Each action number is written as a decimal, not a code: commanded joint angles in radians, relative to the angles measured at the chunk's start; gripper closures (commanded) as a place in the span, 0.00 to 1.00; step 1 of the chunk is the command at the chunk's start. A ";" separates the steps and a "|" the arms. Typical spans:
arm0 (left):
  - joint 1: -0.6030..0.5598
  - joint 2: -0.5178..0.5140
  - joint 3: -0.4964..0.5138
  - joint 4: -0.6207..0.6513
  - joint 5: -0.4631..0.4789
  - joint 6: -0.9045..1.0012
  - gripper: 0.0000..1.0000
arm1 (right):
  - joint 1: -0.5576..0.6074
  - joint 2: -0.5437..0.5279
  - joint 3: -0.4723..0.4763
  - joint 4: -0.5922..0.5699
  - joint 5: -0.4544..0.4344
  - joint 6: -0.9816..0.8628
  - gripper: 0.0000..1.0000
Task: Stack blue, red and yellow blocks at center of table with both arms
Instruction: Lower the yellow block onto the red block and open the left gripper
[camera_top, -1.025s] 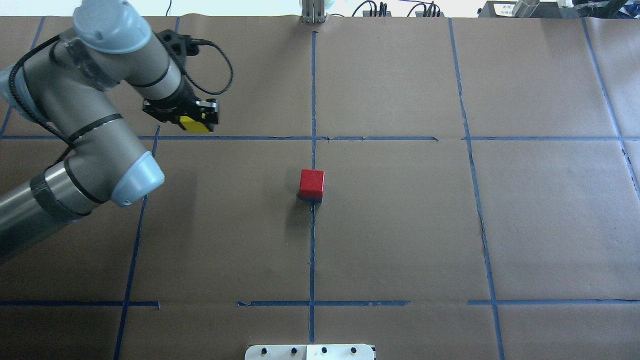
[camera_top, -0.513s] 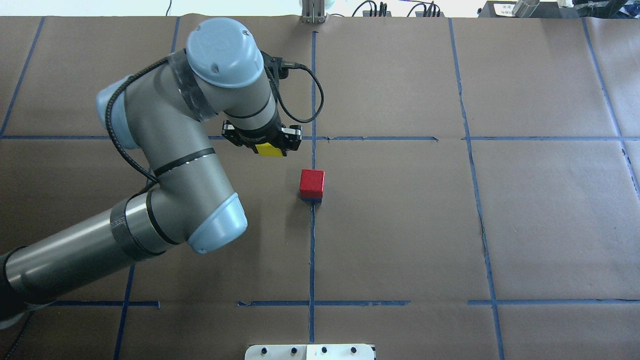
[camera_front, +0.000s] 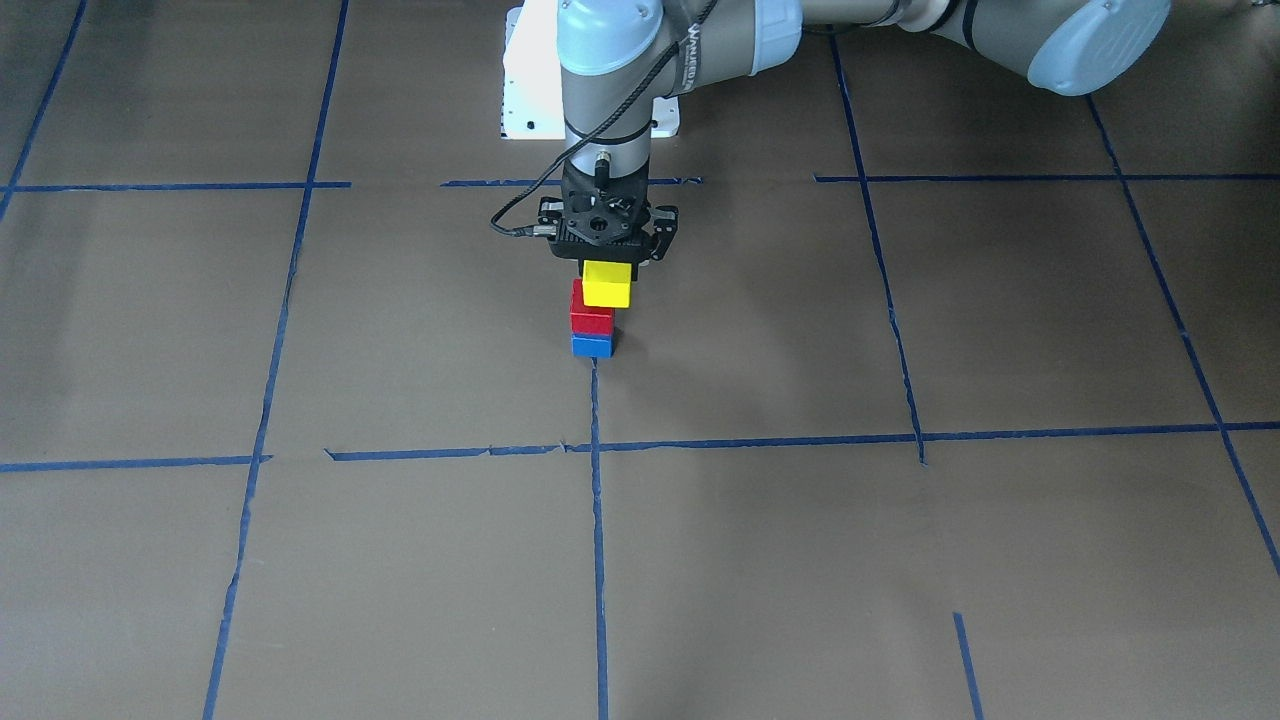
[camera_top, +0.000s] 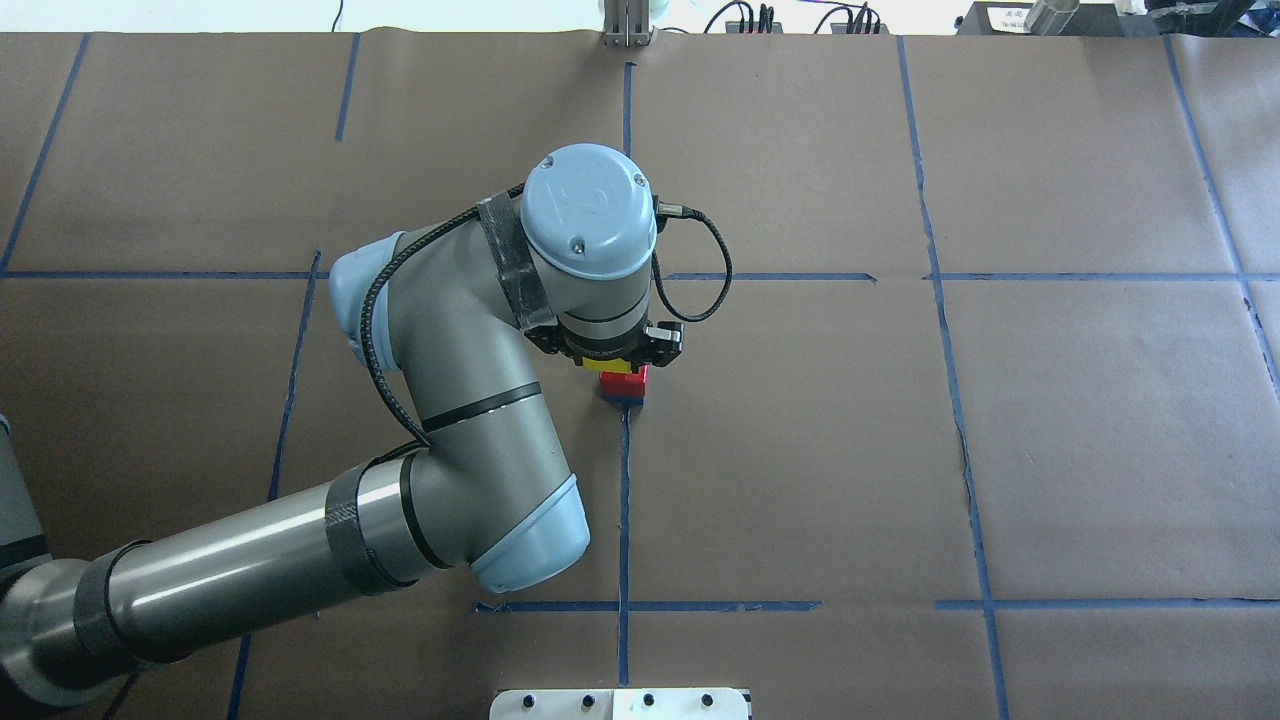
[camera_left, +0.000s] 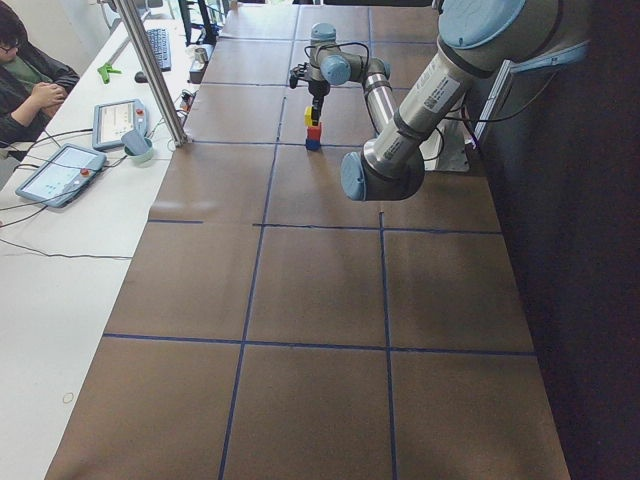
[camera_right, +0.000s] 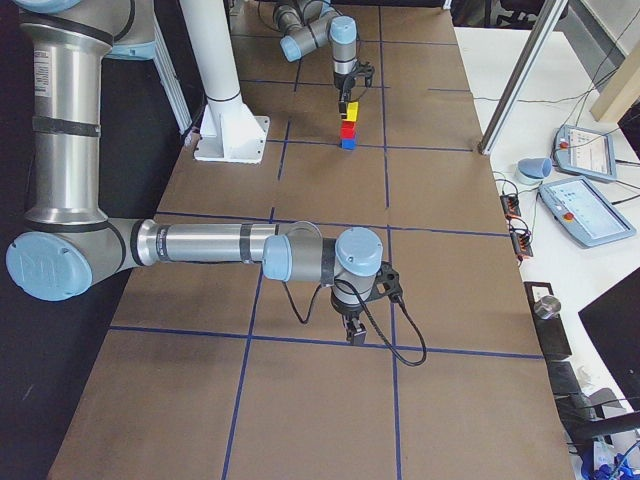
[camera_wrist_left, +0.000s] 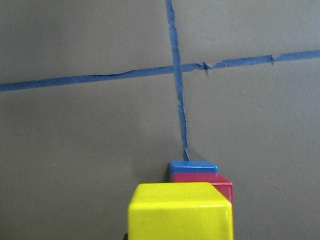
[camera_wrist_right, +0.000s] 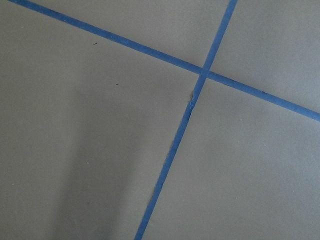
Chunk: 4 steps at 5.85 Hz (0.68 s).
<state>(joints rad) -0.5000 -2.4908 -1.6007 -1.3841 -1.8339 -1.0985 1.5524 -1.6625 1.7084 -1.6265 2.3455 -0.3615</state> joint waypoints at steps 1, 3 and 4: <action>0.014 -0.023 0.036 -0.003 0.004 -0.001 0.97 | 0.000 0.000 -0.001 -0.001 0.000 -0.001 0.00; 0.012 -0.028 0.044 -0.009 0.002 -0.003 0.94 | 0.000 0.000 -0.001 -0.001 0.000 -0.001 0.00; 0.012 -0.026 0.044 -0.009 0.002 -0.003 0.90 | 0.000 0.000 -0.001 -0.001 0.000 0.001 0.00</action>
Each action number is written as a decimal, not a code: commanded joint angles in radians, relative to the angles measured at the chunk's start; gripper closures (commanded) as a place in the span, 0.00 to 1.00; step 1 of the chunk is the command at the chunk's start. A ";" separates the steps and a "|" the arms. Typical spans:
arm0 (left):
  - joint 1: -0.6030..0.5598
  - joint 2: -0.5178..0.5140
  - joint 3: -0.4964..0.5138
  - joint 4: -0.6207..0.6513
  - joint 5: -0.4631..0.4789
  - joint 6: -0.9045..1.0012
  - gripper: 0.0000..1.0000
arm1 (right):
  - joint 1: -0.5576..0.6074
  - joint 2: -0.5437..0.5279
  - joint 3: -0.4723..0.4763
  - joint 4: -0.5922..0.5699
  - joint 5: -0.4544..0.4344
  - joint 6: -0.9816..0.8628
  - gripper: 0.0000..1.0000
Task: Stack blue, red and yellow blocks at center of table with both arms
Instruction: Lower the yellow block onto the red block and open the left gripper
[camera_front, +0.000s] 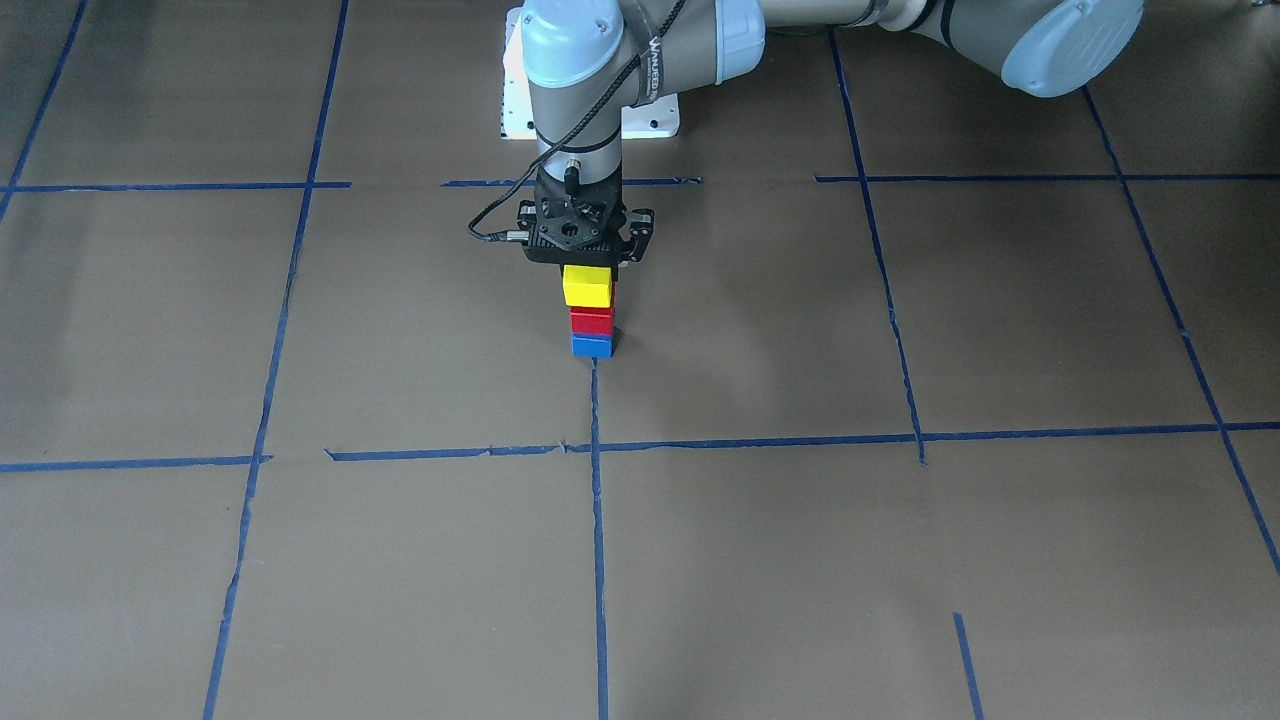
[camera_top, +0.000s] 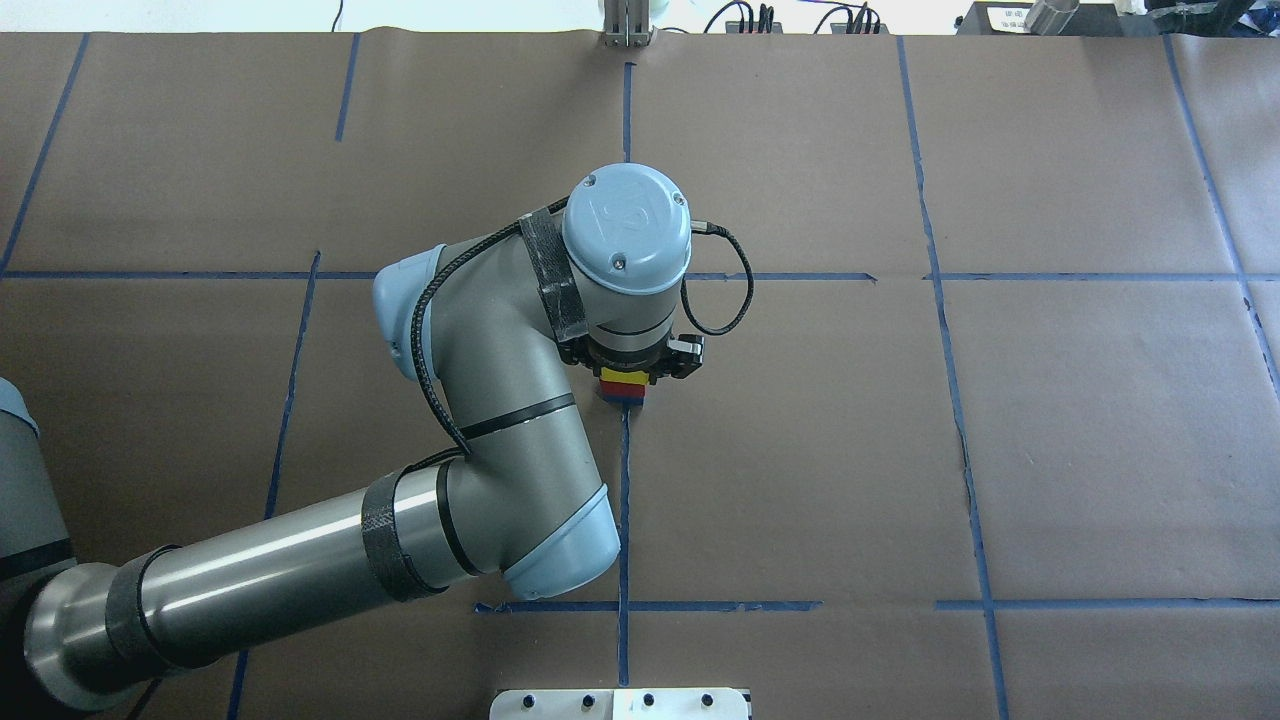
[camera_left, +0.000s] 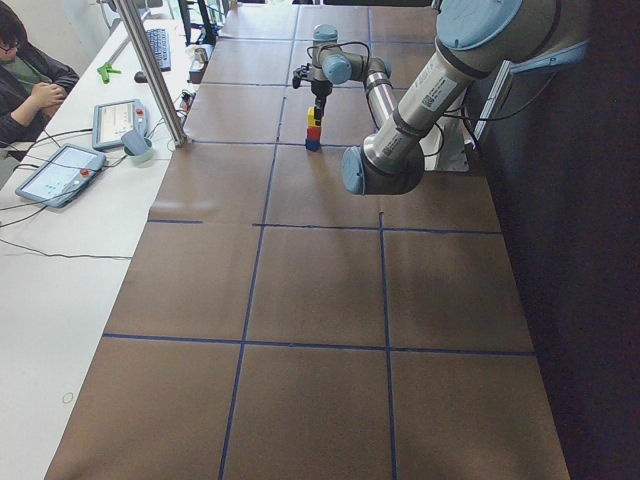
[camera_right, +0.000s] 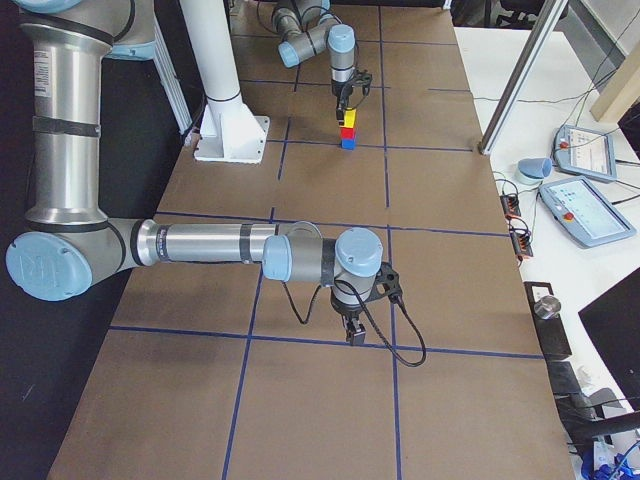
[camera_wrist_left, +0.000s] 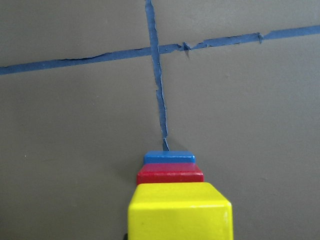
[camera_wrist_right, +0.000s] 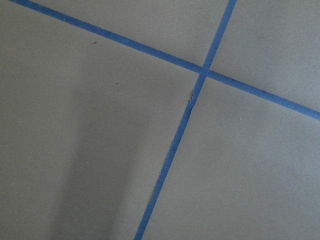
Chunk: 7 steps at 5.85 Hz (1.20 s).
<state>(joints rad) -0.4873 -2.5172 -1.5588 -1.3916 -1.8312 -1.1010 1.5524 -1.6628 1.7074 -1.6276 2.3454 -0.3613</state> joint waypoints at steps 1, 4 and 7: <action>-0.002 0.000 0.002 -0.006 -0.002 -0.002 0.75 | 0.000 0.000 -0.002 0.000 0.000 -0.001 0.00; -0.010 0.000 0.006 -0.007 -0.002 -0.002 0.19 | 0.000 0.000 -0.002 0.000 0.000 -0.001 0.00; -0.106 -0.003 -0.056 0.008 -0.081 0.003 0.00 | 0.000 0.000 -0.002 0.002 0.000 -0.001 0.00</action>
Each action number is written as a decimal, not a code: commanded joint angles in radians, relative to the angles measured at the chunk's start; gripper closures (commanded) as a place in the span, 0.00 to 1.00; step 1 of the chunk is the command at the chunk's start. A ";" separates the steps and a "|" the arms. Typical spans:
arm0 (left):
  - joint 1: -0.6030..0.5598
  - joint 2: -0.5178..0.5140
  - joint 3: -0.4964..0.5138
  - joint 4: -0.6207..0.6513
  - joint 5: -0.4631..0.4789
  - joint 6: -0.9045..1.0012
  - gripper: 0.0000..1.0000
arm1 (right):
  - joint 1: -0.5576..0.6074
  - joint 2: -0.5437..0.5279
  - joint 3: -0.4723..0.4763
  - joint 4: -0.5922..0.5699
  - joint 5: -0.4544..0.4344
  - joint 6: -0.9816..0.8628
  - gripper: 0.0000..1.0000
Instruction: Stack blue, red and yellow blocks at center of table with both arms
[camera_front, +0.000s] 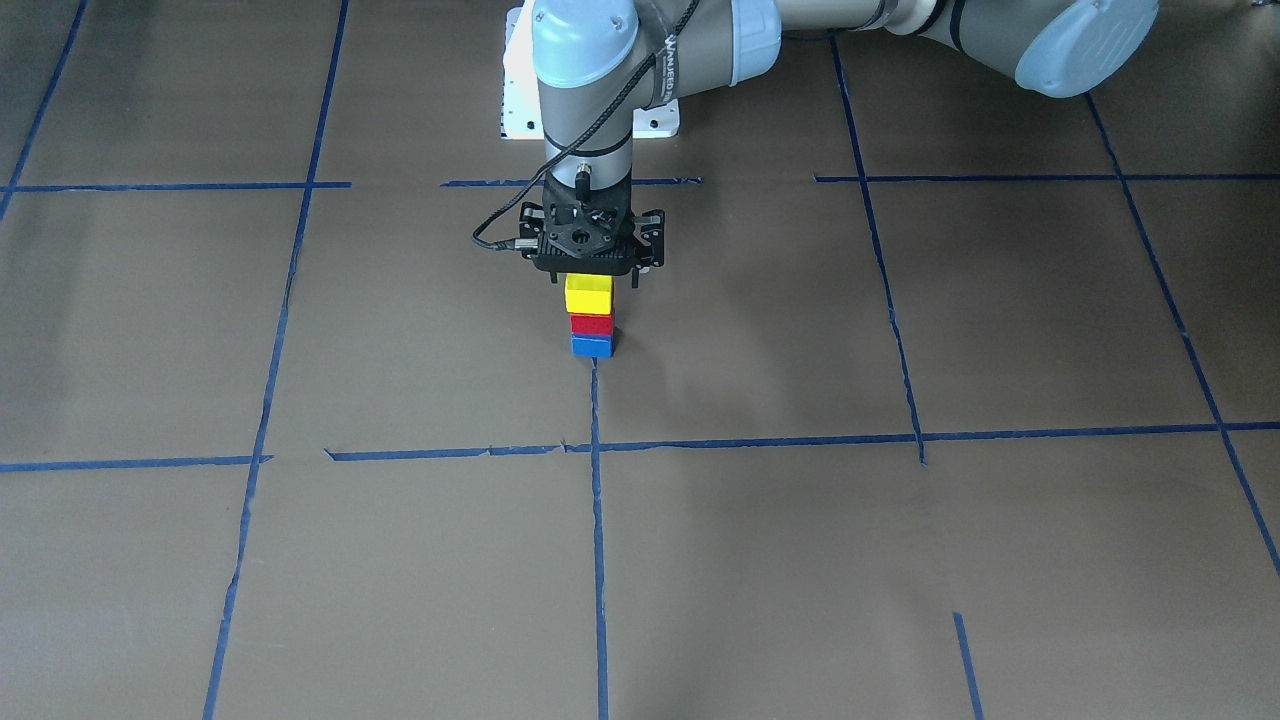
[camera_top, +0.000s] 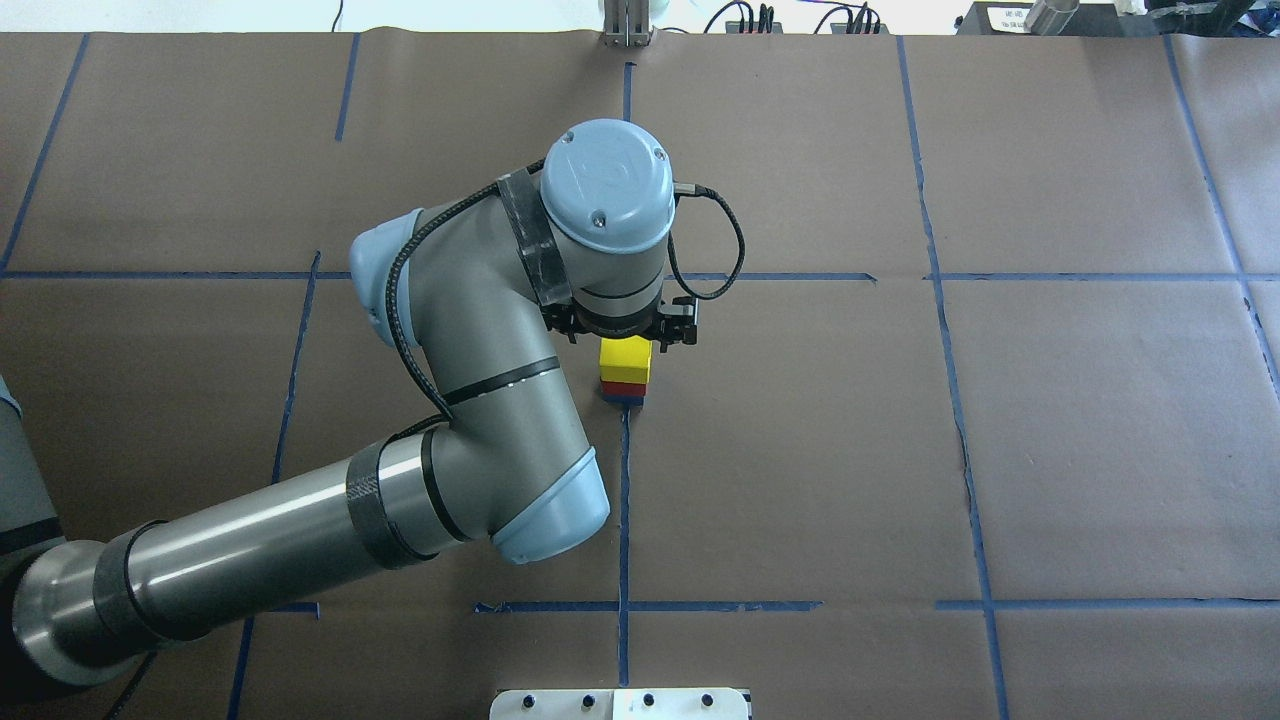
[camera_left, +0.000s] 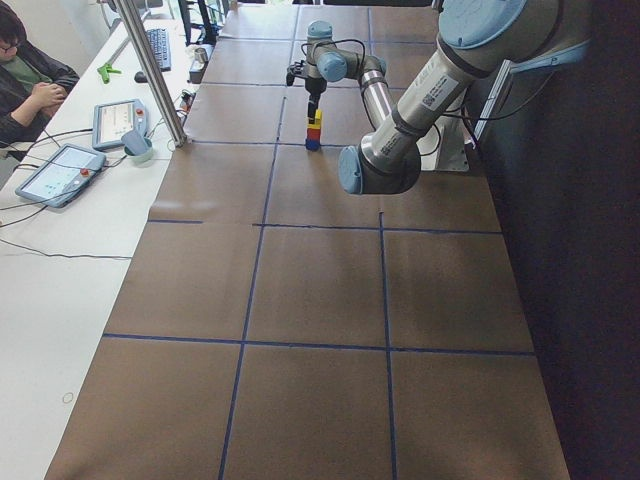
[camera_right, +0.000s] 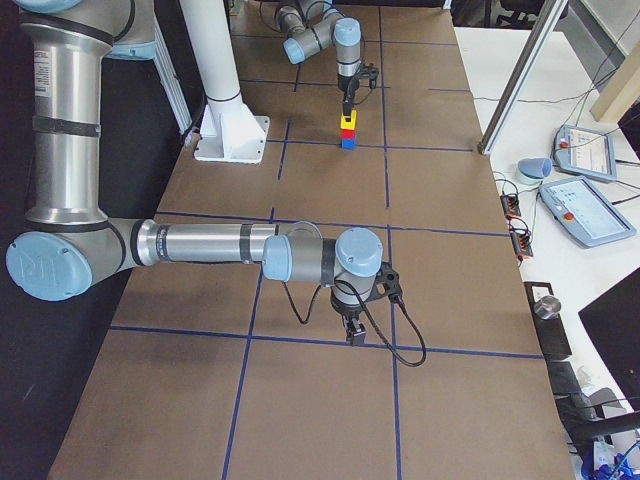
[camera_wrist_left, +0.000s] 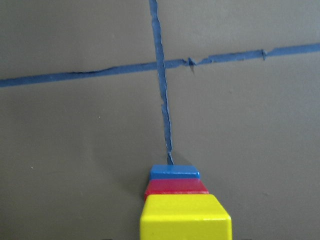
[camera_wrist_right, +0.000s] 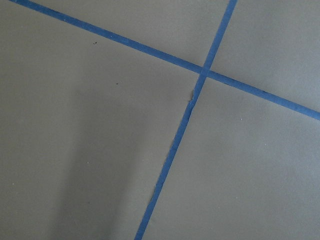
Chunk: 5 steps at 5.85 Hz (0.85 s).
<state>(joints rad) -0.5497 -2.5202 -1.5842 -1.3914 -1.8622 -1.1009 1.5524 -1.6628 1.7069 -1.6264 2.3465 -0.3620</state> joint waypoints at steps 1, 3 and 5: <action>-0.111 0.021 -0.064 0.009 -0.158 0.015 0.00 | 0.000 -0.002 0.000 -0.001 -0.001 0.000 0.00; -0.212 0.317 -0.280 0.008 -0.189 0.277 0.00 | 0.000 -0.003 -0.006 -0.003 -0.006 0.003 0.02; -0.446 0.616 -0.321 -0.009 -0.282 0.726 0.00 | 0.000 -0.009 -0.012 -0.003 -0.003 0.060 0.00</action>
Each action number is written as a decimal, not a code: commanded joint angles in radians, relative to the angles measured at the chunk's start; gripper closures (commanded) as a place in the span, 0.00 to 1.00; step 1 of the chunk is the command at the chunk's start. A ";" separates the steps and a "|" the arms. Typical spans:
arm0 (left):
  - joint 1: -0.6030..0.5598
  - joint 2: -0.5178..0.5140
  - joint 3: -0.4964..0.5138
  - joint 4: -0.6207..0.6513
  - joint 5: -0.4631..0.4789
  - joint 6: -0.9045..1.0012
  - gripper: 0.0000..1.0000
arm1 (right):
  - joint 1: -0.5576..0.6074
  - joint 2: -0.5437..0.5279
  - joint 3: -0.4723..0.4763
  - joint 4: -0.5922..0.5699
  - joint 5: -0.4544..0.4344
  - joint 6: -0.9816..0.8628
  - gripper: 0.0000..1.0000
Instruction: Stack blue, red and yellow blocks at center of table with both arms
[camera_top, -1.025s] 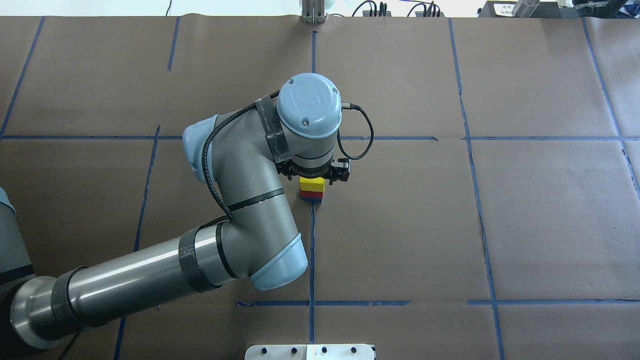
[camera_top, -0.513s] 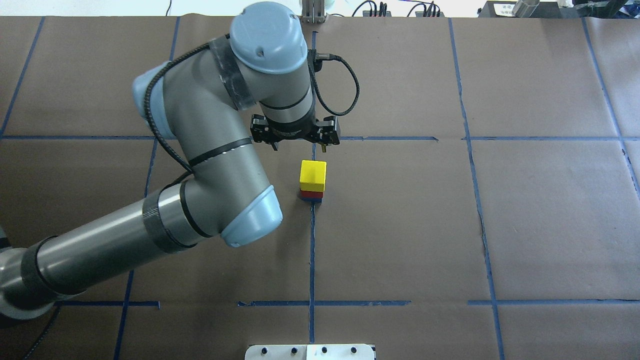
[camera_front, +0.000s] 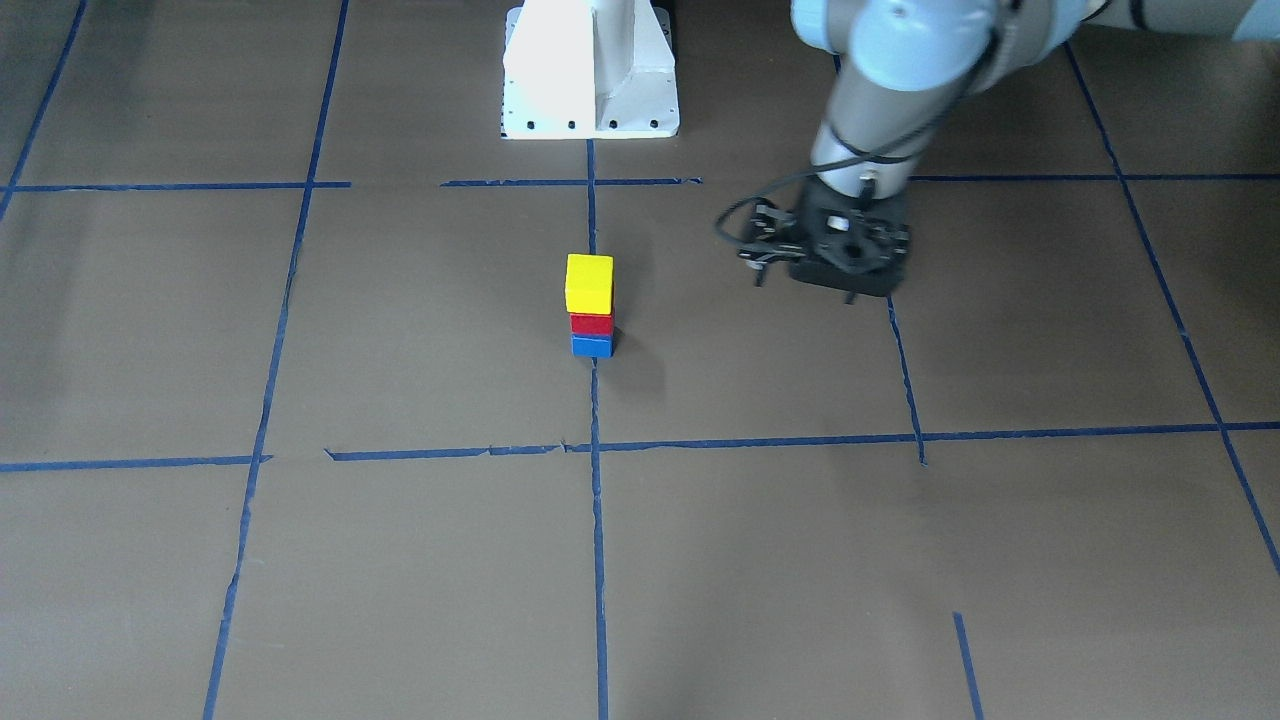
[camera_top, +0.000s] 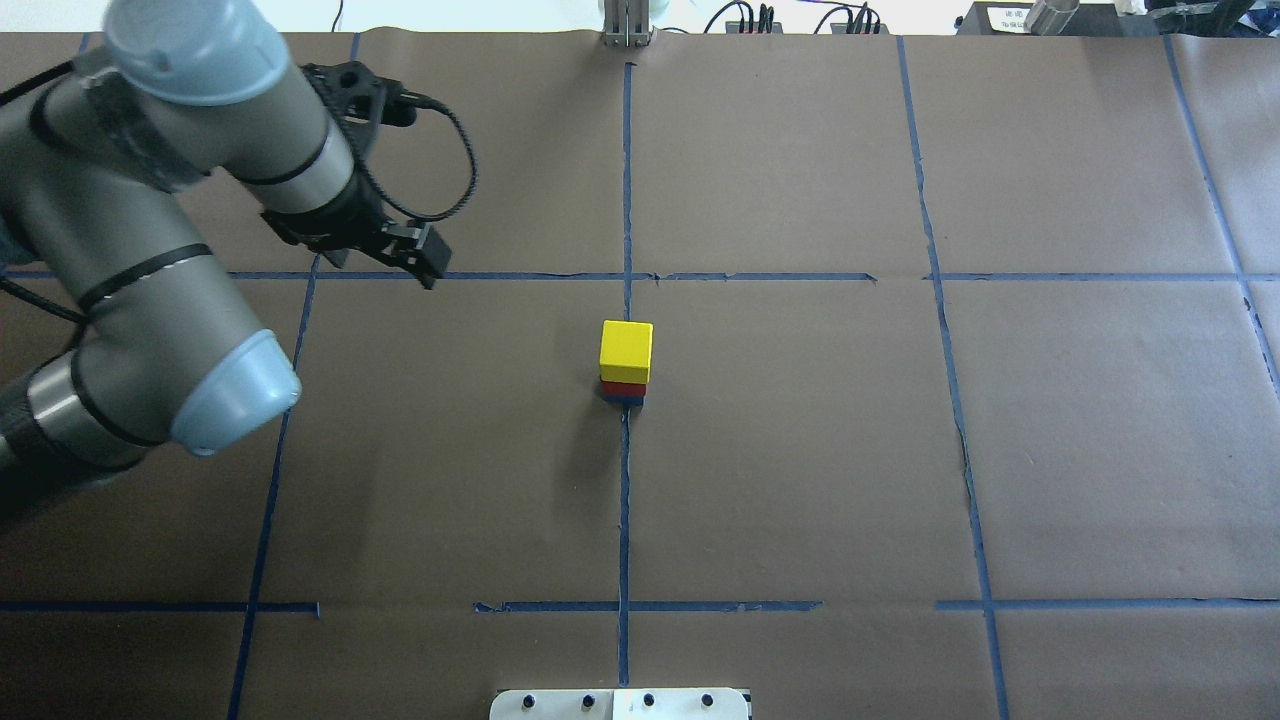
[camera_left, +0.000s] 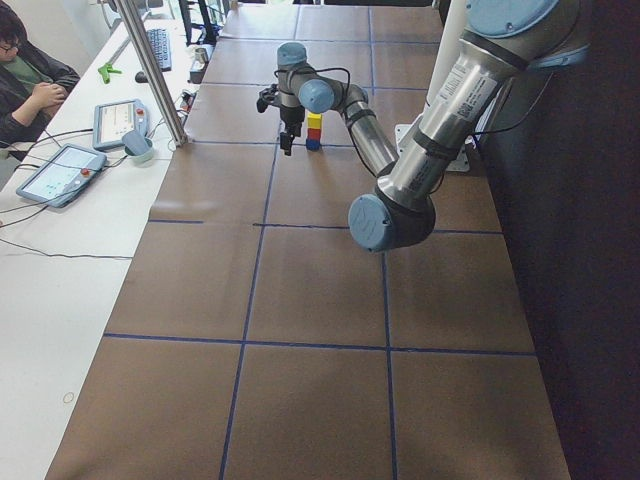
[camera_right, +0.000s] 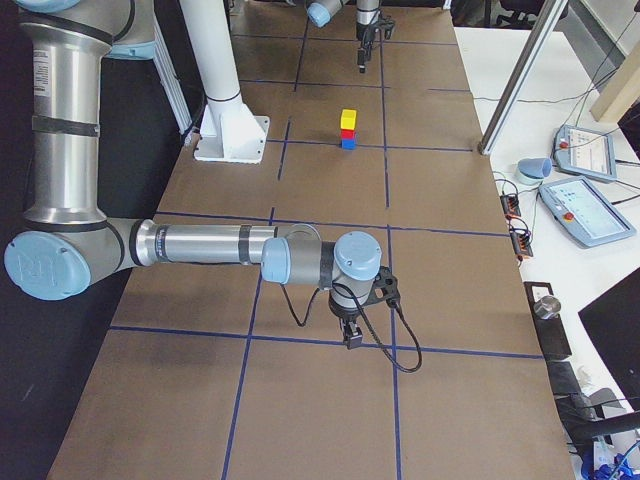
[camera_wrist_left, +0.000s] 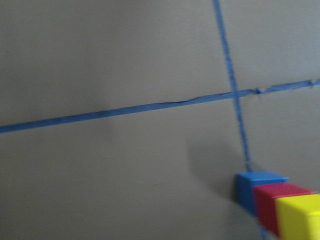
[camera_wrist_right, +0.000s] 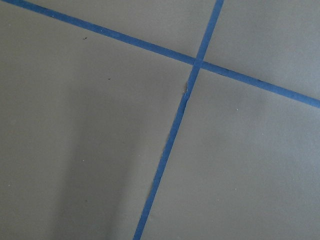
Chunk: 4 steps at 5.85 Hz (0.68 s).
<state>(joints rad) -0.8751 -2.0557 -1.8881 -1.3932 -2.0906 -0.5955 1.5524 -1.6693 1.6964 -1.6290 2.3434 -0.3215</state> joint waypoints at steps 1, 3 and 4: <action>-0.292 0.287 0.006 -0.007 -0.116 0.505 0.00 | 0.000 -0.003 0.002 0.000 0.001 0.021 0.00; -0.567 0.400 0.165 -0.006 -0.168 0.756 0.00 | 0.000 -0.003 0.002 0.000 0.001 0.021 0.00; -0.641 0.481 0.197 -0.035 -0.248 0.775 0.00 | 0.000 -0.003 0.002 0.000 0.001 0.021 0.00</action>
<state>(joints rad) -1.4246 -1.6444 -1.7390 -1.4083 -2.2712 0.1402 1.5524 -1.6720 1.6977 -1.6291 2.3439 -0.3008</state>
